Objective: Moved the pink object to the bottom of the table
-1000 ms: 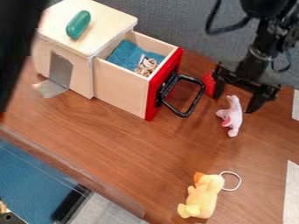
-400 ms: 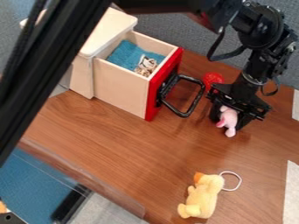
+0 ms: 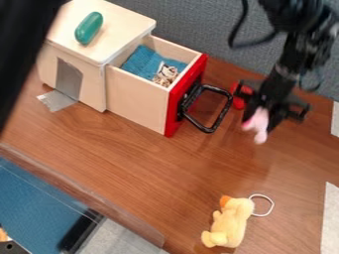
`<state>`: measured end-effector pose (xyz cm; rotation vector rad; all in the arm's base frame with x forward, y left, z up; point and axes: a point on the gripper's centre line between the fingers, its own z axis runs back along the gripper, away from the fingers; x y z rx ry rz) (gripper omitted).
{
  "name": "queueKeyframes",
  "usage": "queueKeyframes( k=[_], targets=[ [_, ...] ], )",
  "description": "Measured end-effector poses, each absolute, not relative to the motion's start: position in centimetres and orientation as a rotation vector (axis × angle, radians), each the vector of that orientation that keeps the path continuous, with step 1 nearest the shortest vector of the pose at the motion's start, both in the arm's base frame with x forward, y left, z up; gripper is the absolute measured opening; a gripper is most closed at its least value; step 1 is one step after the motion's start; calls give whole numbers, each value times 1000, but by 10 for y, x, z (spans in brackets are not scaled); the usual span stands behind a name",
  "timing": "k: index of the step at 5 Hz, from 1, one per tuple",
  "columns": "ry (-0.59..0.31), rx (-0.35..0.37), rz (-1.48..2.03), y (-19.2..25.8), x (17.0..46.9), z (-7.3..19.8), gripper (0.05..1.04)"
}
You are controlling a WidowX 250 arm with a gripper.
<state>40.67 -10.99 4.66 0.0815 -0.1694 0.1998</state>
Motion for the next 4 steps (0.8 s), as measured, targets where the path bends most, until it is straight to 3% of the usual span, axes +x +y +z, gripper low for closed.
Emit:
queueKeyframes(
  k=[1,2,3,4],
  targets=[
    [-214,46,193,-111,378,76,388],
    [-229,0,178,-103,329,103,388],
    [-196,7,207,-78,282,103,388],
    [-130,38,226,-61,245,76,388]
  ],
)
